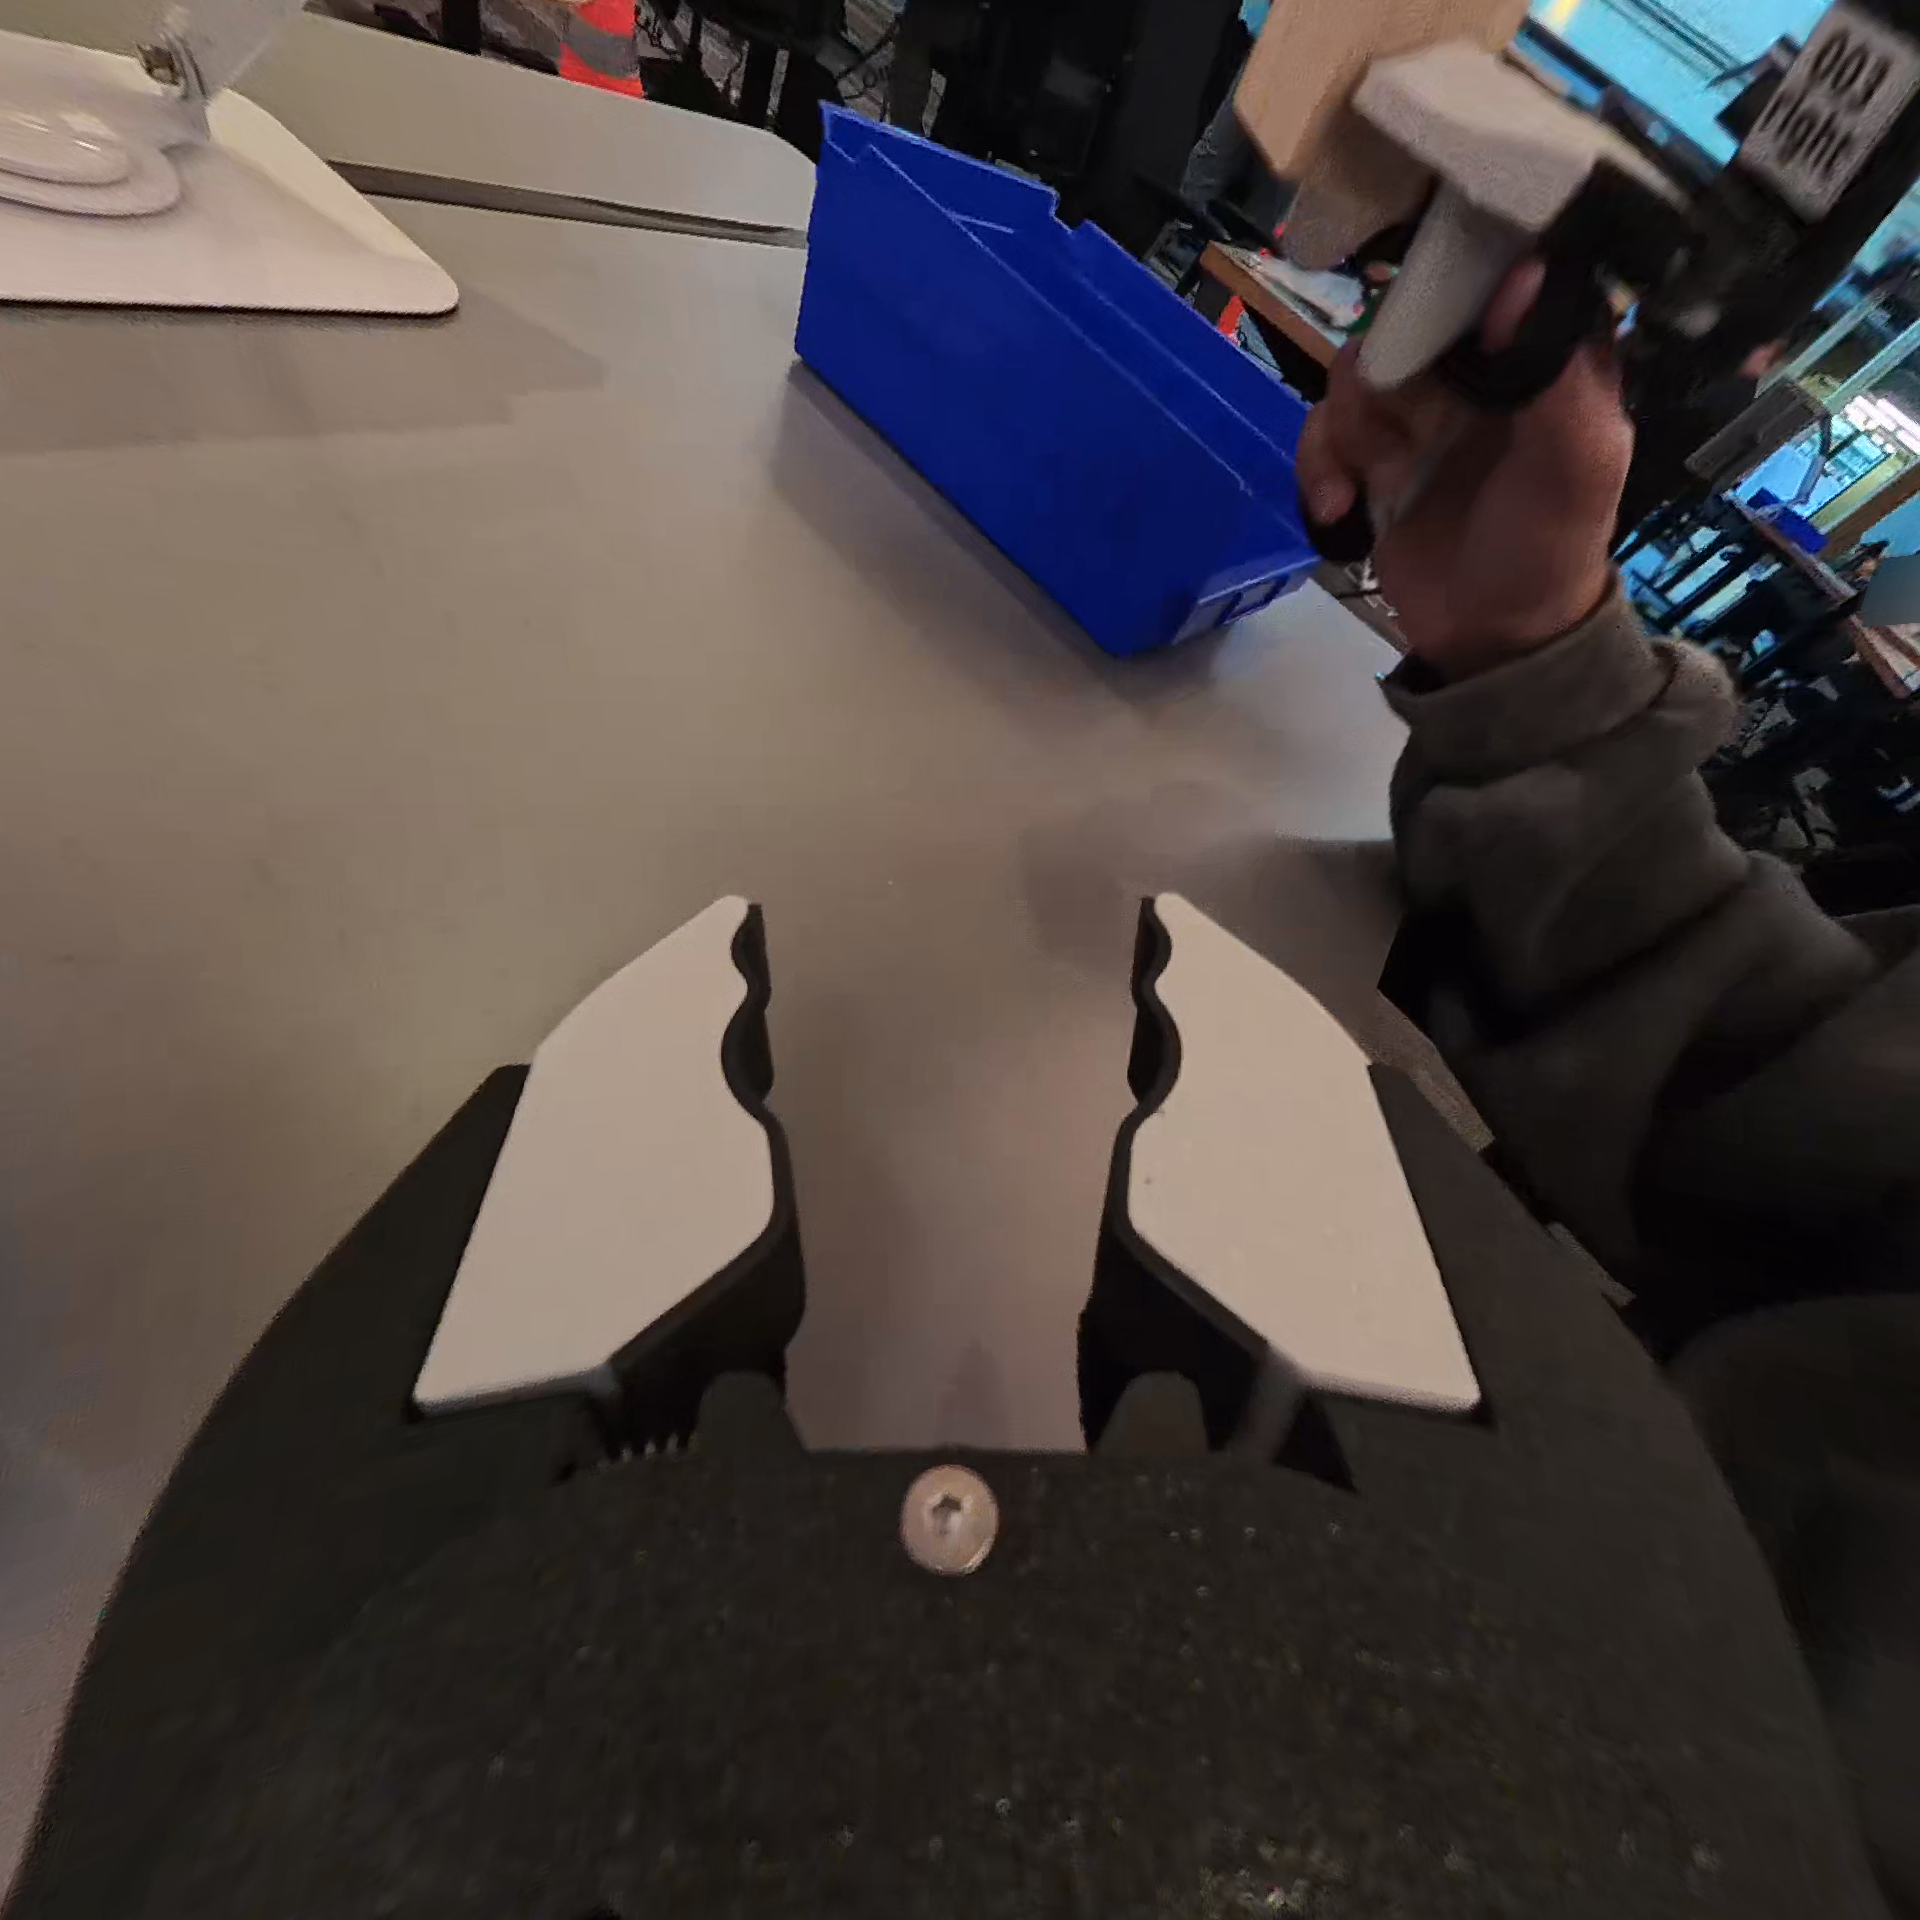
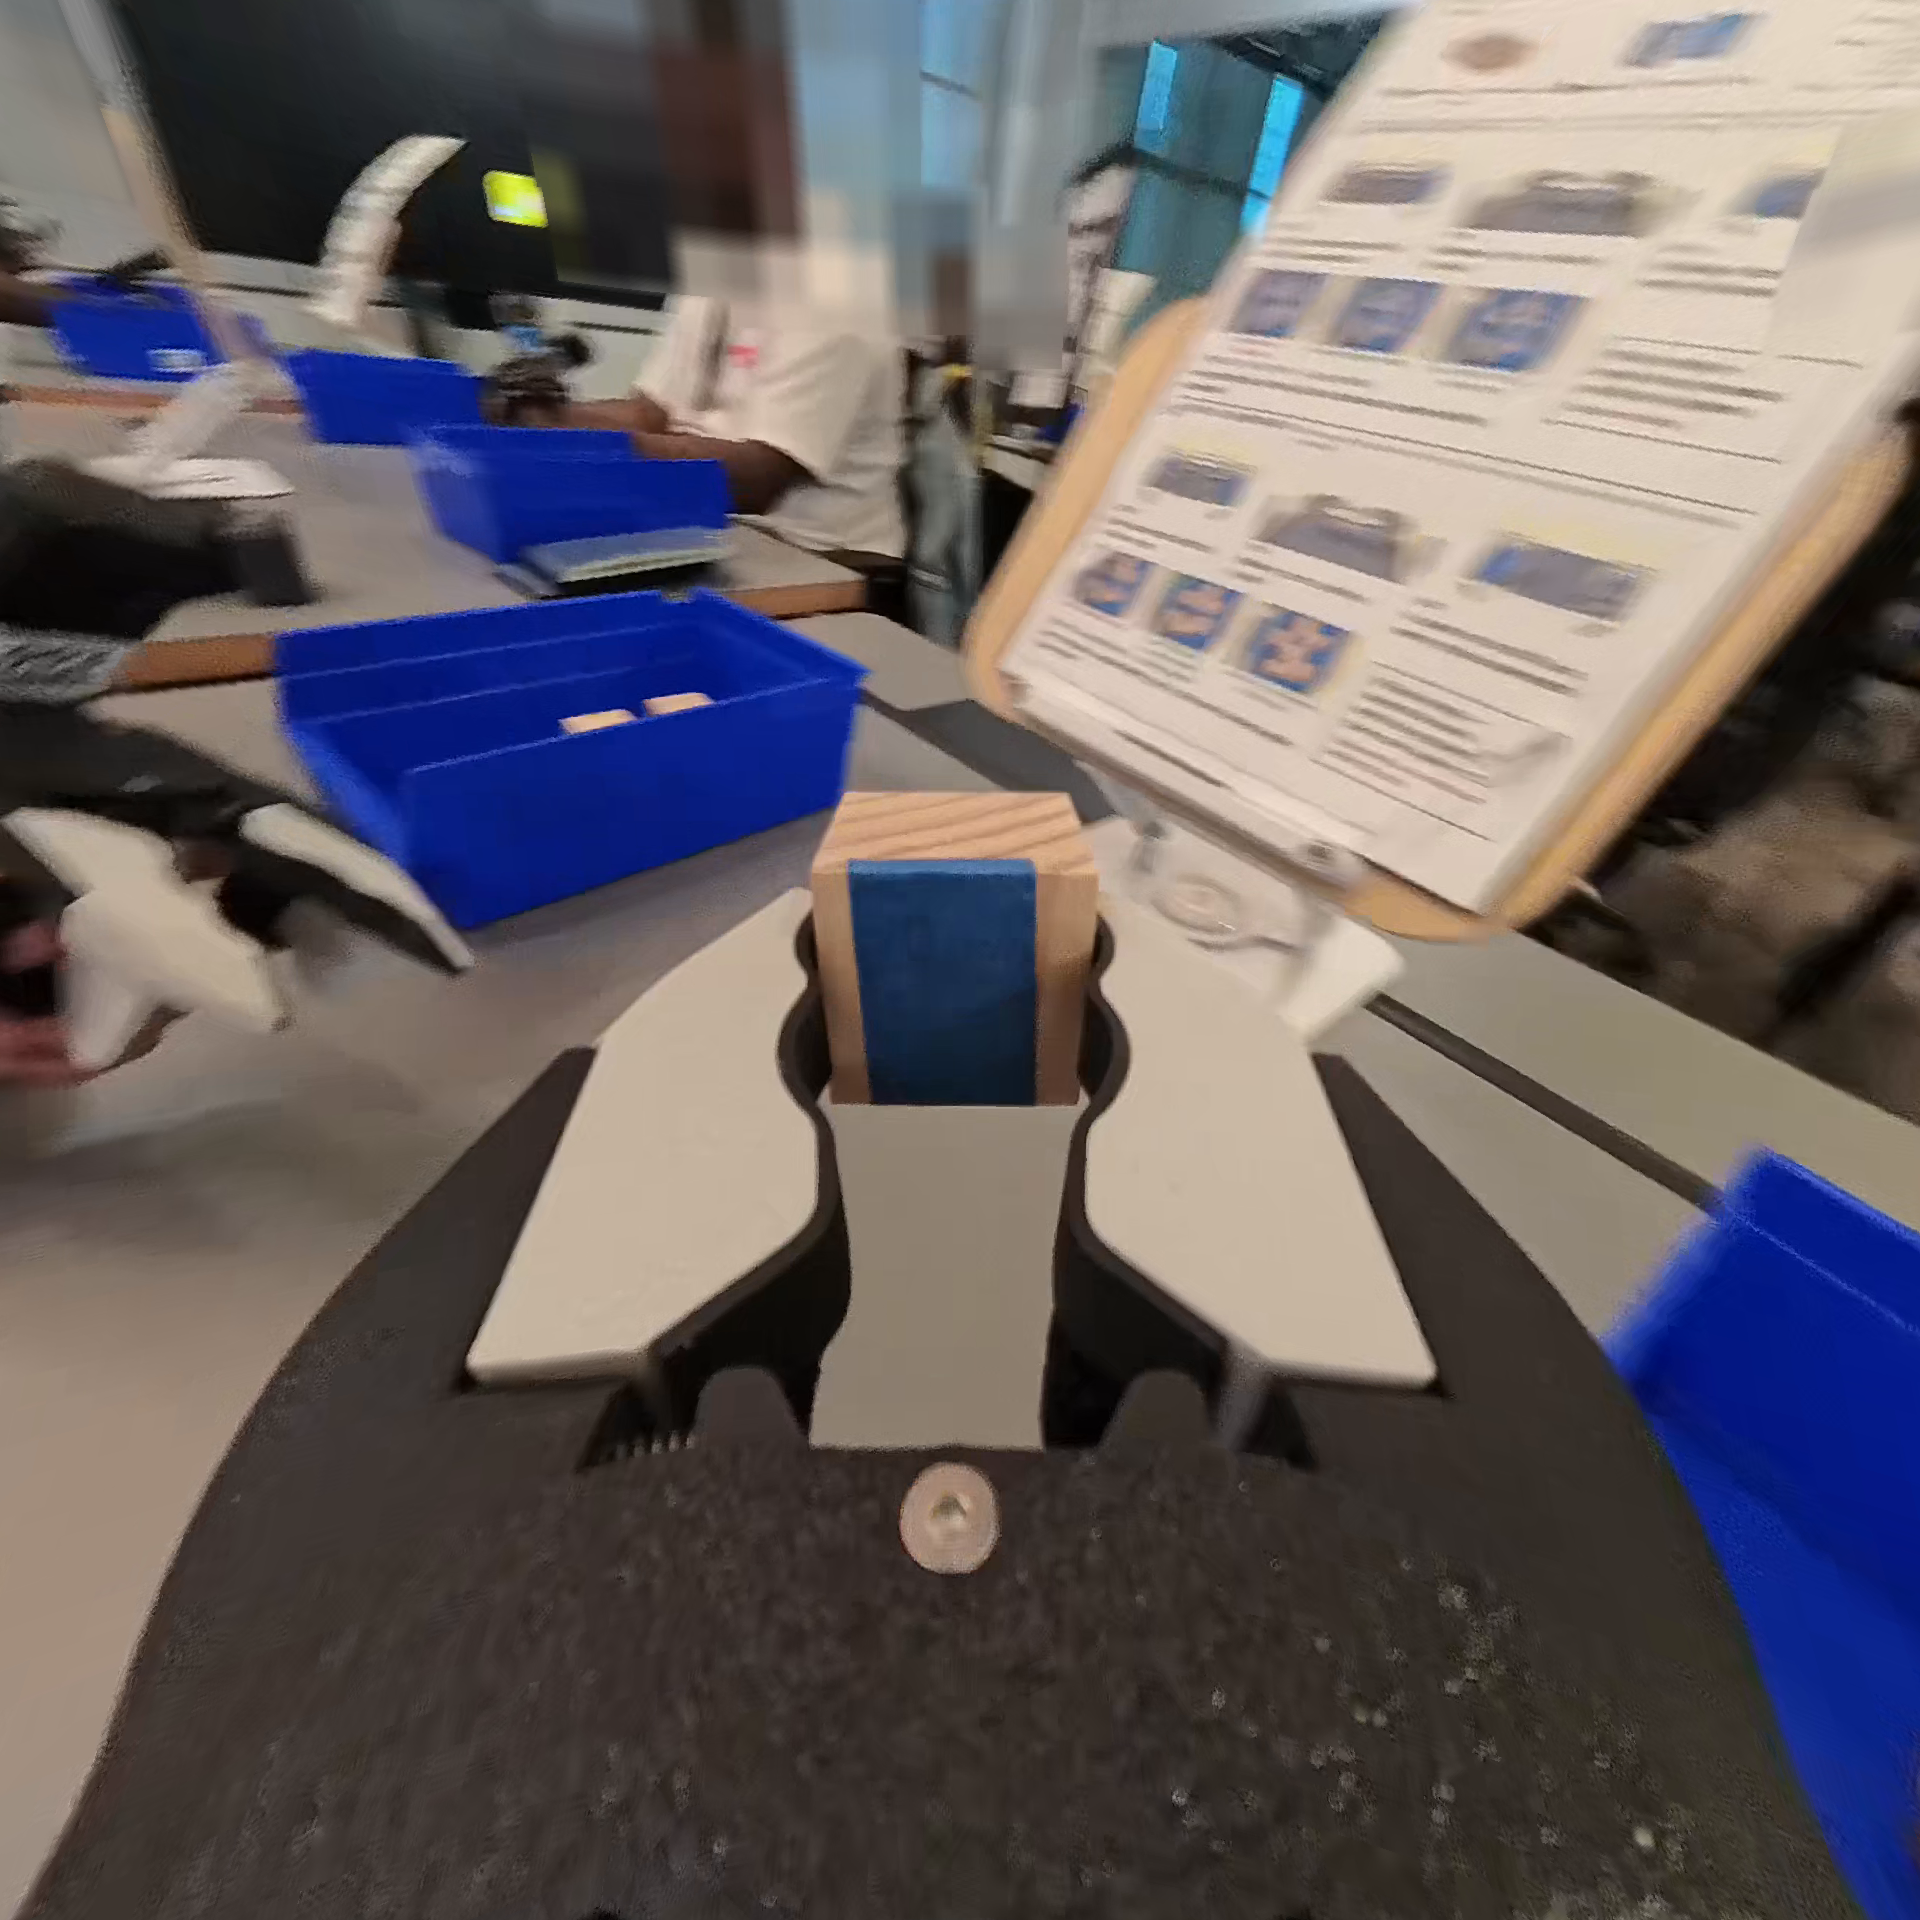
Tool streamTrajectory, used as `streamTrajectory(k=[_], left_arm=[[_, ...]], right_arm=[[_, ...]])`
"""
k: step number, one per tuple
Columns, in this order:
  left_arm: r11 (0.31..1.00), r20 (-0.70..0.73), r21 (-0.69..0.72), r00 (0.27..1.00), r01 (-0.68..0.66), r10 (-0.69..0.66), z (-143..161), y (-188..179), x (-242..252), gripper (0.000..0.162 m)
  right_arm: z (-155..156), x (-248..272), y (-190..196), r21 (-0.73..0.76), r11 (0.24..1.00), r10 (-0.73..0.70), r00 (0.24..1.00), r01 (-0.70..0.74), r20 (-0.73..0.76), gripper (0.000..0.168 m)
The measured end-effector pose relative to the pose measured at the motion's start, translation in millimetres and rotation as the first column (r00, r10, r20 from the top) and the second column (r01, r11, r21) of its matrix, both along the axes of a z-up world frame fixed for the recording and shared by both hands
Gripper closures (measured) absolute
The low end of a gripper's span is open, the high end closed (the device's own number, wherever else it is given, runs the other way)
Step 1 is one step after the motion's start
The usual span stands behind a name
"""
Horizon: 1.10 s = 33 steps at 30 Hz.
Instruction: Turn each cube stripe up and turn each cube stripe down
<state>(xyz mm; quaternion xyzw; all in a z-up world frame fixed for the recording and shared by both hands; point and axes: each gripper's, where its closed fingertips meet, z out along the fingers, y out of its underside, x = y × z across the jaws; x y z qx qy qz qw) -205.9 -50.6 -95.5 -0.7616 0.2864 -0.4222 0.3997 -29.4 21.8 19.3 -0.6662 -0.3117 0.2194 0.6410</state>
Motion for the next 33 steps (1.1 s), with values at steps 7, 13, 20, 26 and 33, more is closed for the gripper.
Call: streamTrajectory(k=[7, 13, 20, 26, 33], left_arm=[[0.992, -0.128, 0.125, 0.992, 0.017, -0.001, -5, -2, 6, 0.098], [0.996, -0.118, 0.078, 0.992, 0.043, -0.034, -8, -6, 9, 0.097], [0.999, -0.112, 0.035, 0.993, 0.042, -0.038, -14, -2, 9, 0.097], [0.998, -0.131, 0.027, 0.990, 0.053, -0.049, -17, -4, 10, 0.097], [0.998, -0.141, 0.032, 0.989, 0.055, -0.050, -18, -5, 11, 0.097]], right_arm=[[10, 161, 33, -0.227, 0.819, -0.511, 0.849, 0.528, 0.130, 0.123], [-73, 261, 36, -0.492, 0.454, -0.622, 0.660, 0.743, 0.421, 0.123], [-153, 285, 12, -0.689, 0.113, -0.521, 0.633, 0.716, 0.573, 0.122], [-184, 281, 3, -0.684, 0.031, -0.406, 0.635, 0.729, 0.657, 0.122], [-202, 271, -2, -0.670, -0.014, -0.335, 0.628, 0.742, 0.702, 0.122]])
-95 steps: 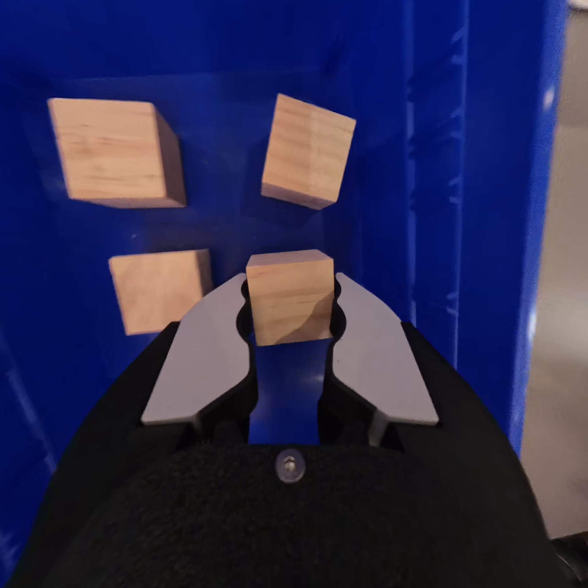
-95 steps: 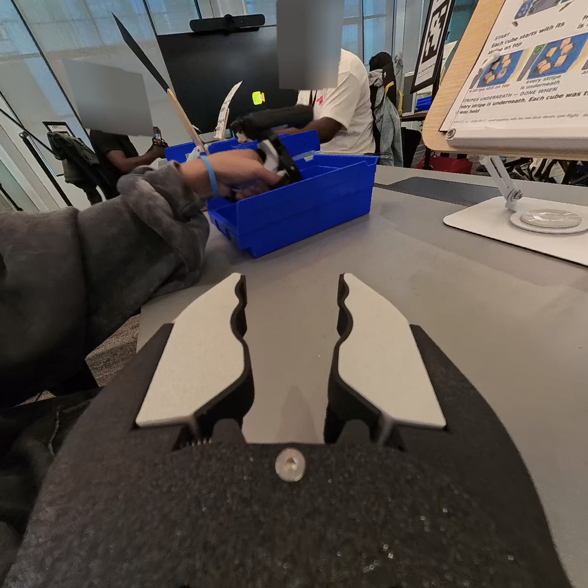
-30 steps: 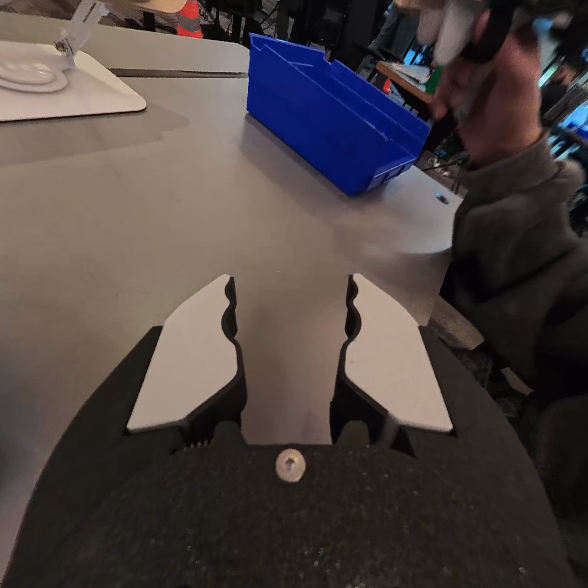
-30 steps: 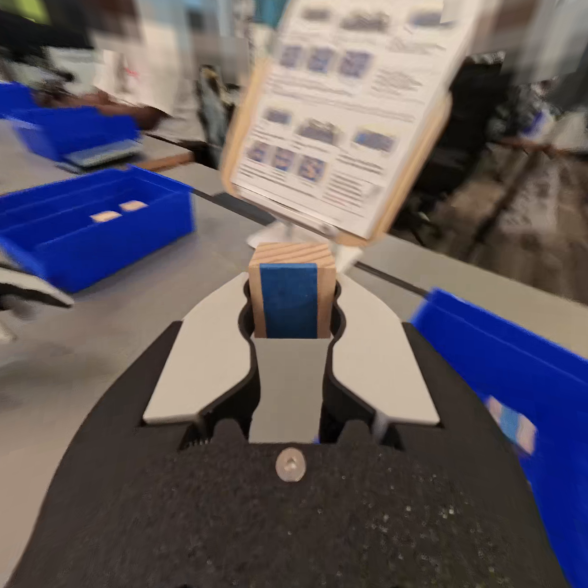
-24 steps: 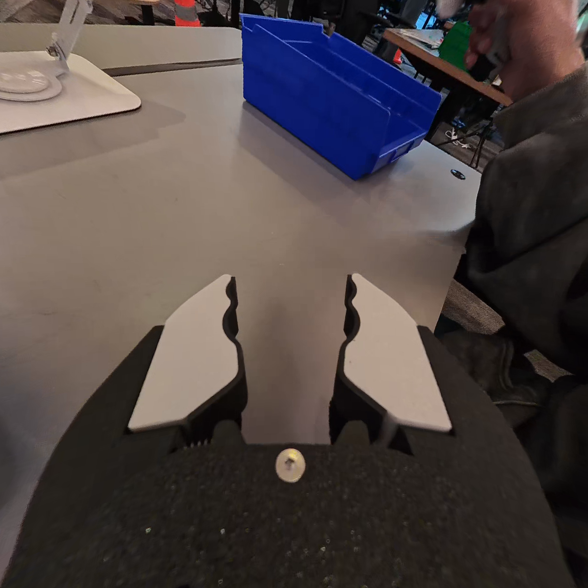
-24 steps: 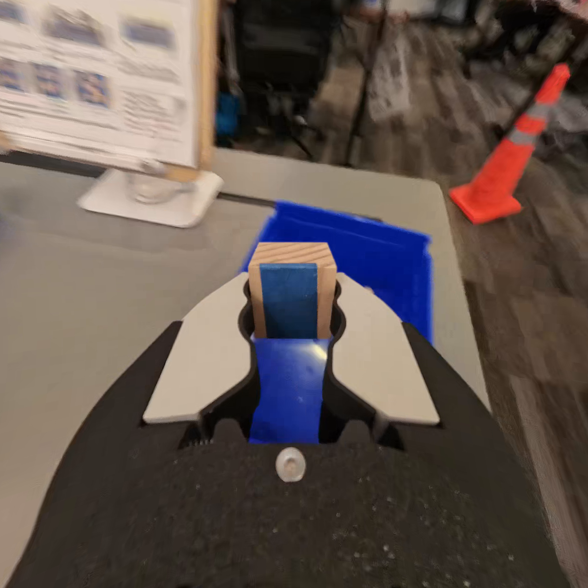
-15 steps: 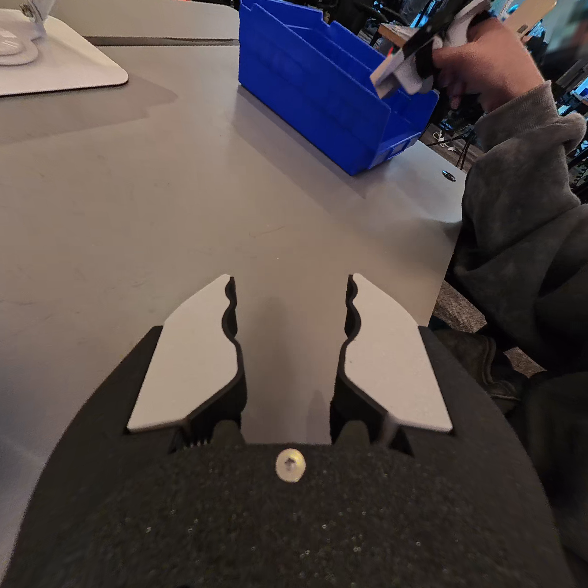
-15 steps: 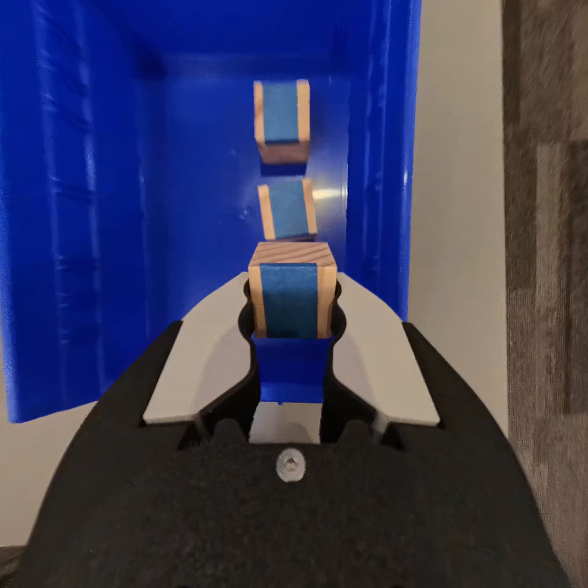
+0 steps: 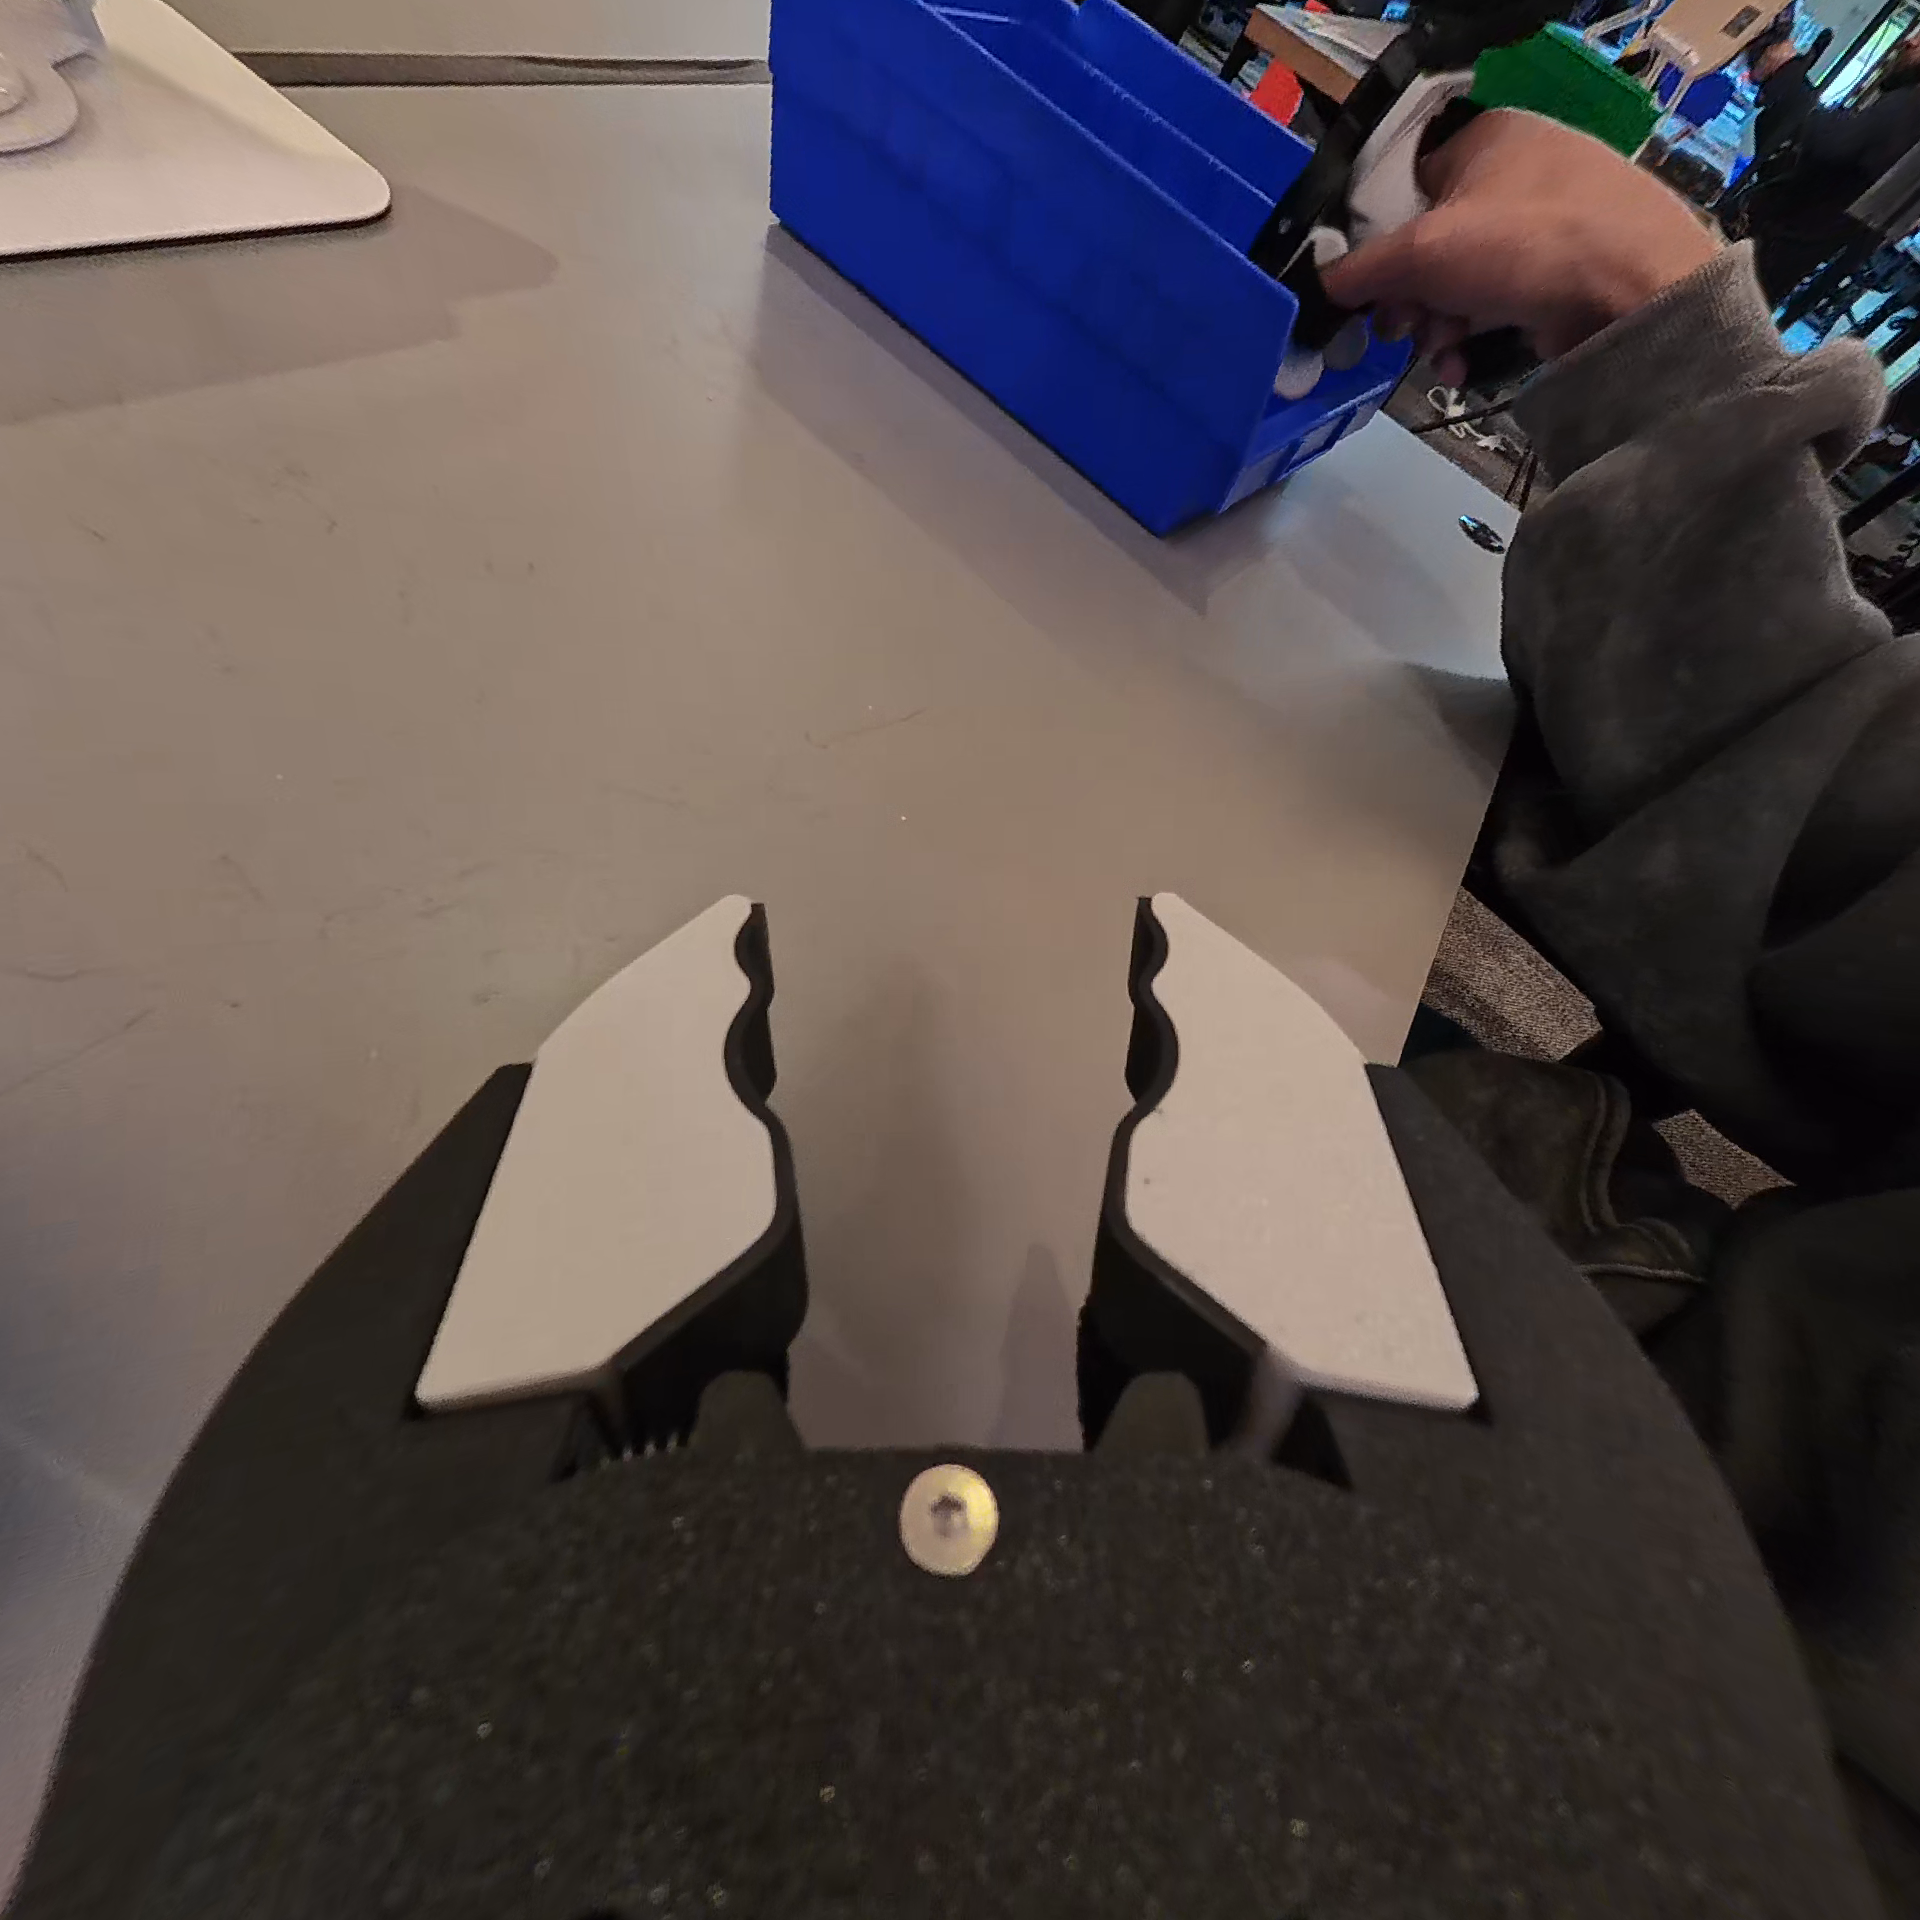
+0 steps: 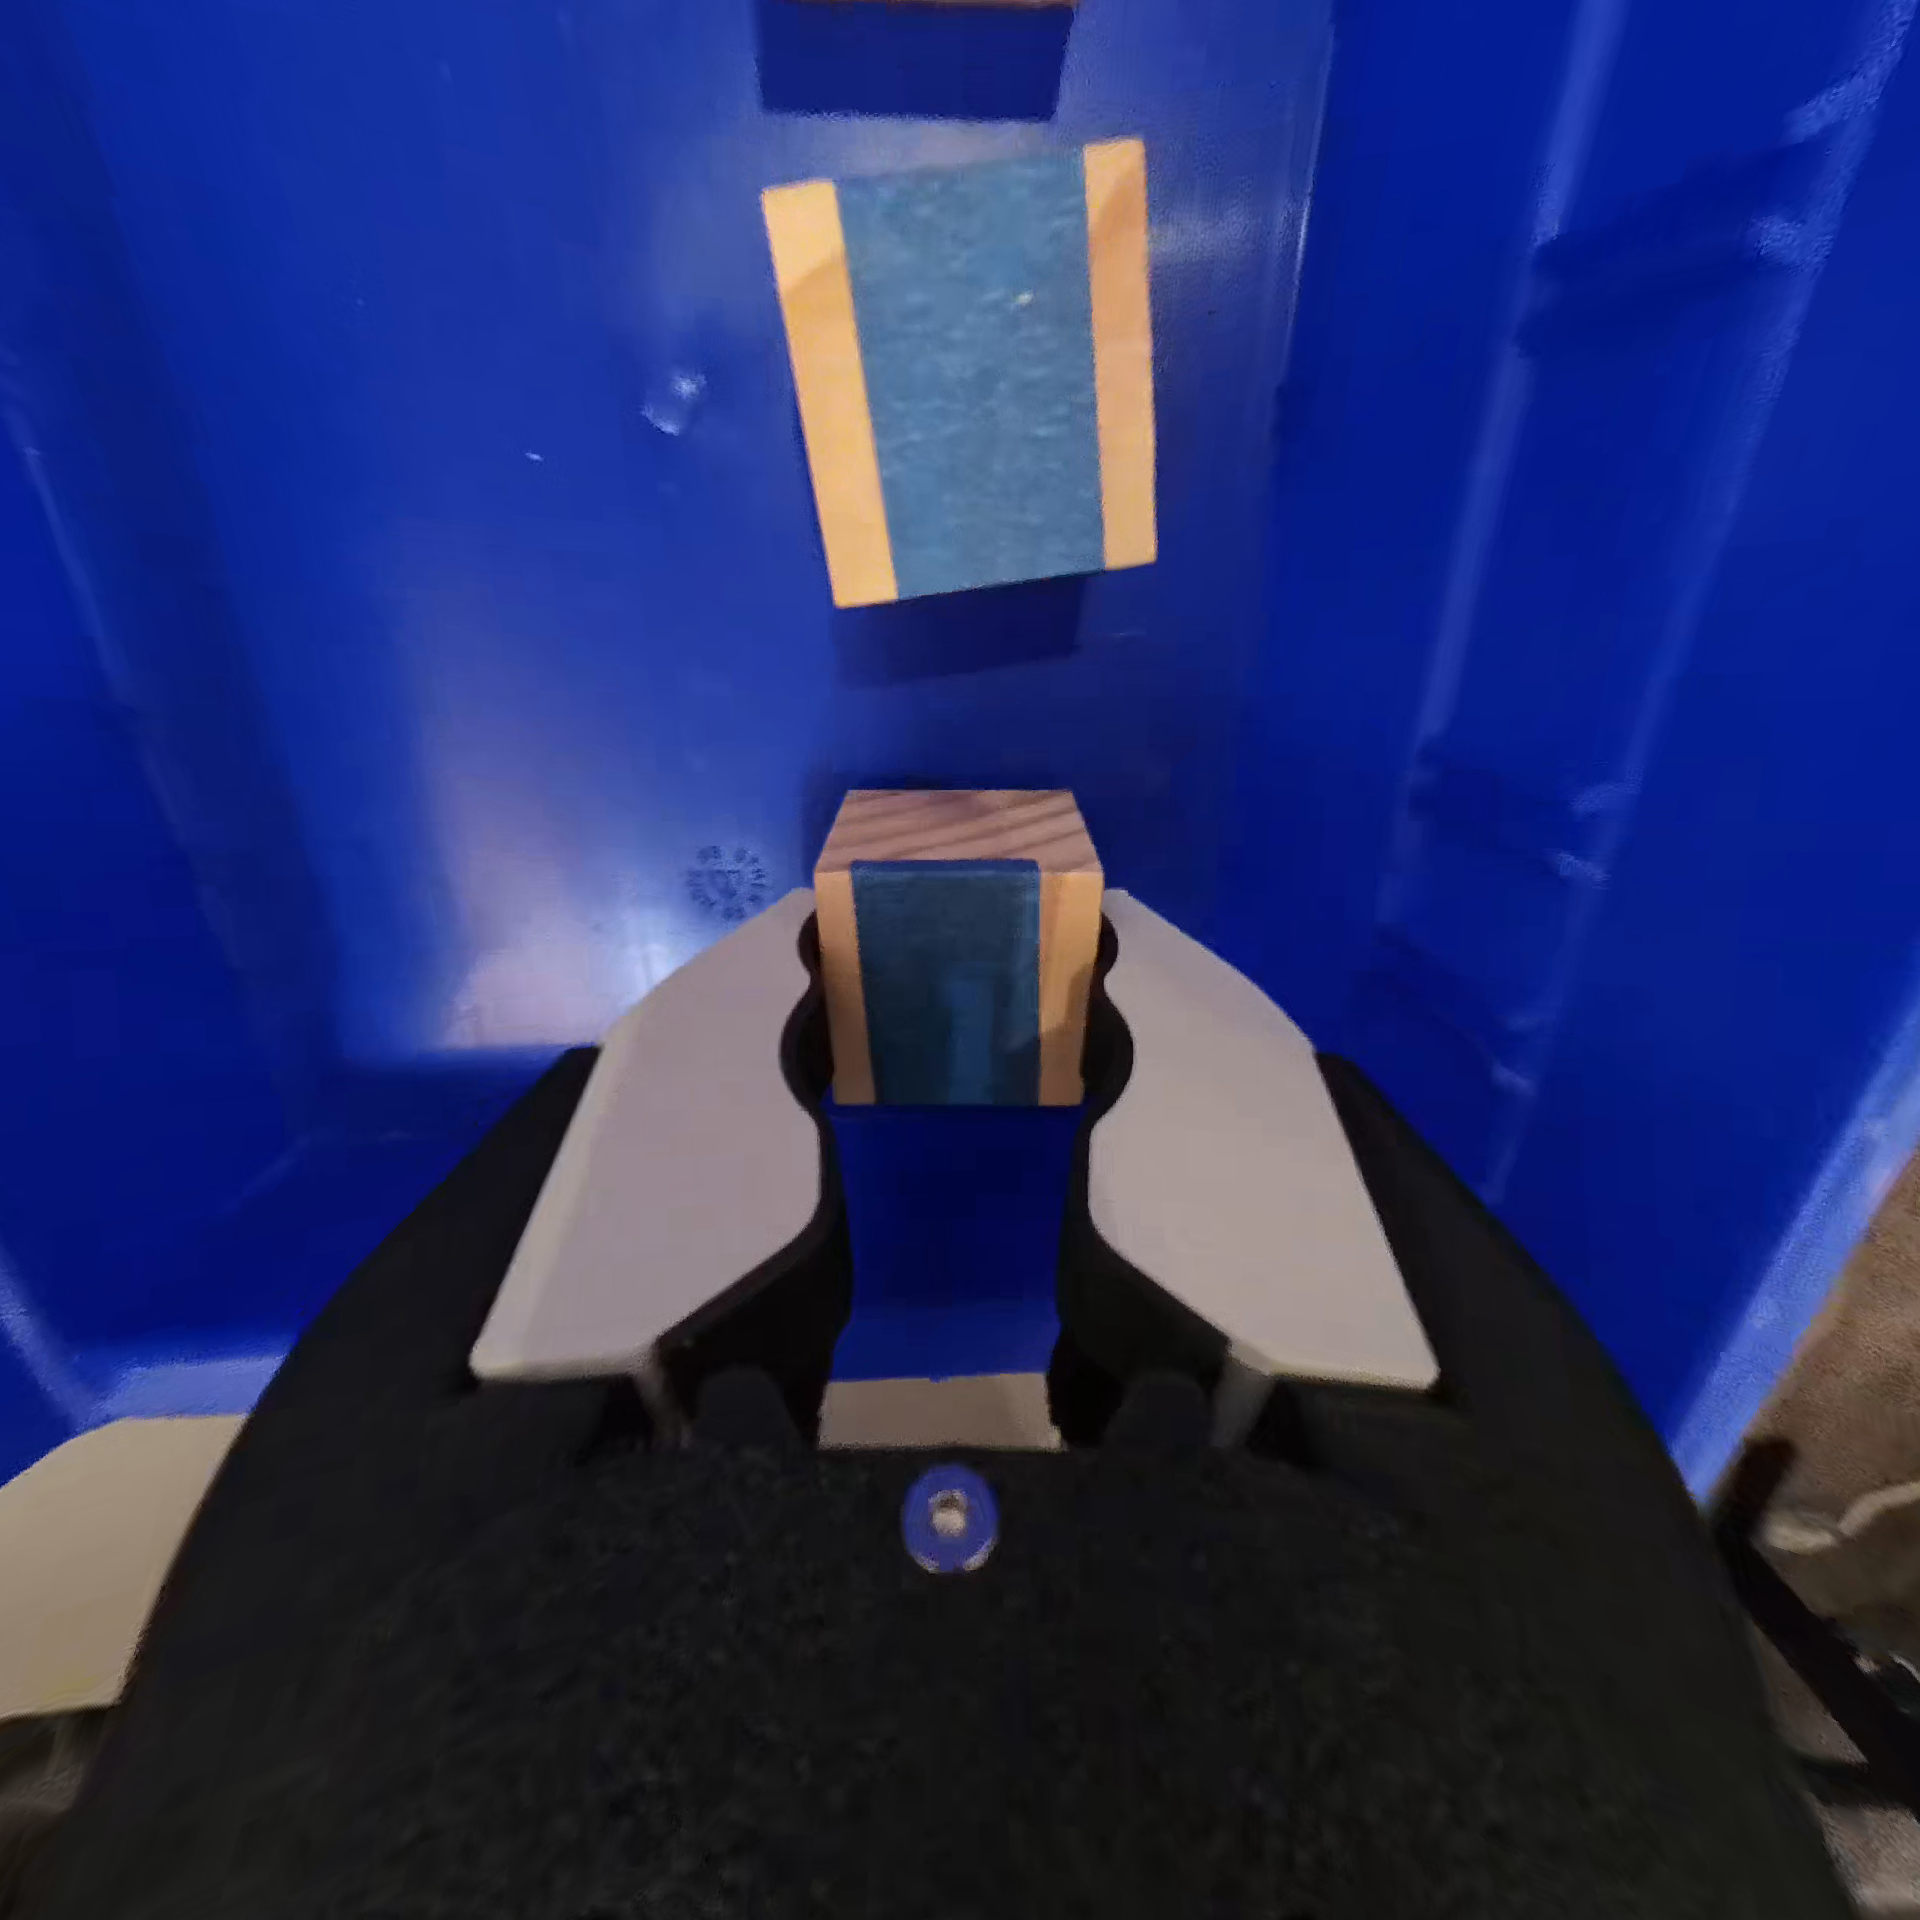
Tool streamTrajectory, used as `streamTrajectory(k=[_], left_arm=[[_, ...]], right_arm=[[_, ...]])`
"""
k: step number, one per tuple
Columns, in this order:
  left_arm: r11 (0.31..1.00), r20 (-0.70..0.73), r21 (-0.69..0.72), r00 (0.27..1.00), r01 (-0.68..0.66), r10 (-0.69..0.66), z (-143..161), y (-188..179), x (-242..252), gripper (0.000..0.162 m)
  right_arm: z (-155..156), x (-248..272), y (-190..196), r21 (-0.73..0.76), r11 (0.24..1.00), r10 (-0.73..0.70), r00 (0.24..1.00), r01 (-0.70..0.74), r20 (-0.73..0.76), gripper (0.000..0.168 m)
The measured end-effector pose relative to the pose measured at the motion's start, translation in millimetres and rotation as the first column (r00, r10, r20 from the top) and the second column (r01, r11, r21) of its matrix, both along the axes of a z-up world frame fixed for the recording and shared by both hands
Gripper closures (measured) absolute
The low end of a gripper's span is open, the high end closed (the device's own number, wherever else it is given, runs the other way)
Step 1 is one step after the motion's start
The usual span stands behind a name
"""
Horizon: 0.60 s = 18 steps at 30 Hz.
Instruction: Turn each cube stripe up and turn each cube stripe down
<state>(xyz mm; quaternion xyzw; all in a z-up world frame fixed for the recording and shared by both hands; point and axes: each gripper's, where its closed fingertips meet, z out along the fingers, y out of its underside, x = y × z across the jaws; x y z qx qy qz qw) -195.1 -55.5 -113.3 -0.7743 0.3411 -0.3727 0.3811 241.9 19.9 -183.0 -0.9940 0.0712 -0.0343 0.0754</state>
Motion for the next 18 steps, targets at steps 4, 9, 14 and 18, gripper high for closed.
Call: streamTrajectory(k=[4, 9, 14, 18], left_arm=[[1.000, 0.000, -0.005, 1.000, 0.001, -0.001, 0, 0, 0, 0.097], [1.000, 0.002, -0.019, 1.000, 0.002, -0.002, -2, 1, 0, 0.096], [1.000, 0.009, 0.001, 1.000, -0.015, 0.015, 1, 5, -4, 0.096], [0.997, -0.005, 0.050, 0.998, -0.056, 0.056, 4, 11, -9, 0.096]], right_arm=[[-3, 2, 1, 0.003, 1.000, -0.015, 1.000, 0.015, -0.015, 0.122], [5, 6, 7, 0.057, 0.998, 0.012, 1.000, -0.013, 0.015, 0.108], [90, -12, 30, 0.400, 0.906, 0.118, 0.991, -0.135, 0.067, 0.093], [194, -75, 49, 0.824, 0.454, 0.296, 0.930, -0.339, 0.220, 0.092]])
